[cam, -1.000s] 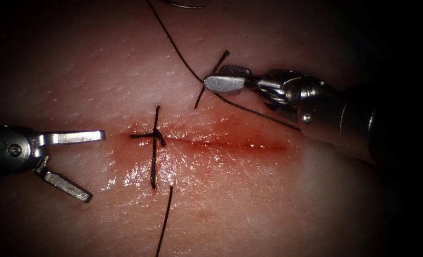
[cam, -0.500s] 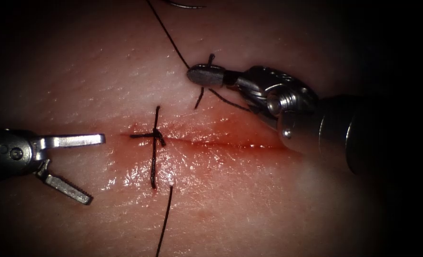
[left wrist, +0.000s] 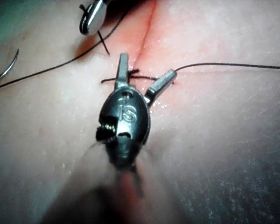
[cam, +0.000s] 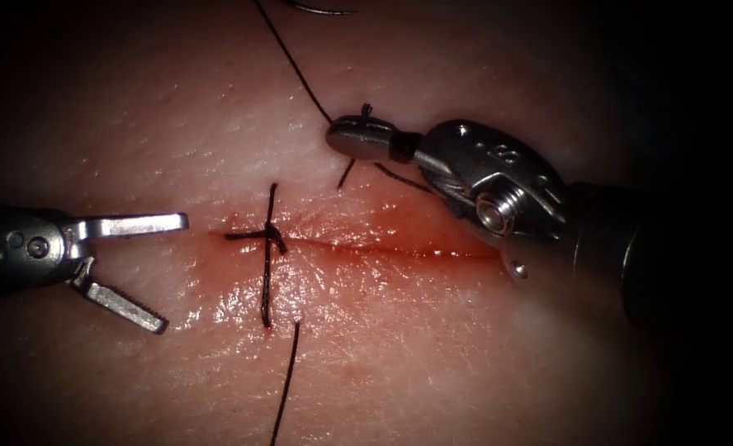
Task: Wound Closure
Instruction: Use the right gripper to adjust the short tail and lengthen it, then grab a working length of suture with the left gripper
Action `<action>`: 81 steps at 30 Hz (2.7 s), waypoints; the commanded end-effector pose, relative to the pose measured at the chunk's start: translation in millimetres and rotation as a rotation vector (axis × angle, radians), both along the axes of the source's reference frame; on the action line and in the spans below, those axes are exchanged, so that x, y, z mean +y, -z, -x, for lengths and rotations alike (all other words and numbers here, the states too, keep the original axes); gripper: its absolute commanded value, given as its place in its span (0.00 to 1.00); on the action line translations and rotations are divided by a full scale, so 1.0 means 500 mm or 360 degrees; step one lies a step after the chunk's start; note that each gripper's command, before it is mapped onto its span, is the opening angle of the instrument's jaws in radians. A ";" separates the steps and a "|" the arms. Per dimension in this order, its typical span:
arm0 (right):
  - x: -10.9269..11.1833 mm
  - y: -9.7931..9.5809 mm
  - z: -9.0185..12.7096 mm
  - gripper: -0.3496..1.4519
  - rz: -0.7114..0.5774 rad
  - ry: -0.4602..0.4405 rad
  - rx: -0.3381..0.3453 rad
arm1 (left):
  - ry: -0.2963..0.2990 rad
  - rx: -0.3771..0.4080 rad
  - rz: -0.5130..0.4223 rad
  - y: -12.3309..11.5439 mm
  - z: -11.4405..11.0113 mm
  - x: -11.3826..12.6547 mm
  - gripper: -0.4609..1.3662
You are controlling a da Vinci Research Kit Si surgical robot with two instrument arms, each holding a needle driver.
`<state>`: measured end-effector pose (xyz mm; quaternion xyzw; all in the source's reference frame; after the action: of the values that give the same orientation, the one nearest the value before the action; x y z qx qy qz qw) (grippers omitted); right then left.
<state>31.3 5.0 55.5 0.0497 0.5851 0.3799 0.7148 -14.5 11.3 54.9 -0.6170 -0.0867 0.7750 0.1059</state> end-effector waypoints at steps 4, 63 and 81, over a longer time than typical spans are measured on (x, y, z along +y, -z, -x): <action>0.0009 0.0011 -0.0004 0.00 0.0021 0.0011 0.0007 | -0.0005 0.0000 0.0003 -0.0001 -0.0003 -0.0005 0.54; -0.0055 -0.0068 0.0151 0.87 -0.0039 -0.0056 -0.0163 | -0.0069 0.0019 0.0271 0.0031 0.0054 -0.0090 0.63; -0.0068 -0.0062 0.0138 0.88 -0.0035 -0.0063 -0.0166 | -0.0106 0.0024 0.0421 0.0017 0.0164 -0.0181 0.66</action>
<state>24.4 1.6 58.6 0.0250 0.5430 0.4035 0.7360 -22.7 2.1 54.0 -0.6174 -0.0067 0.7866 -0.0018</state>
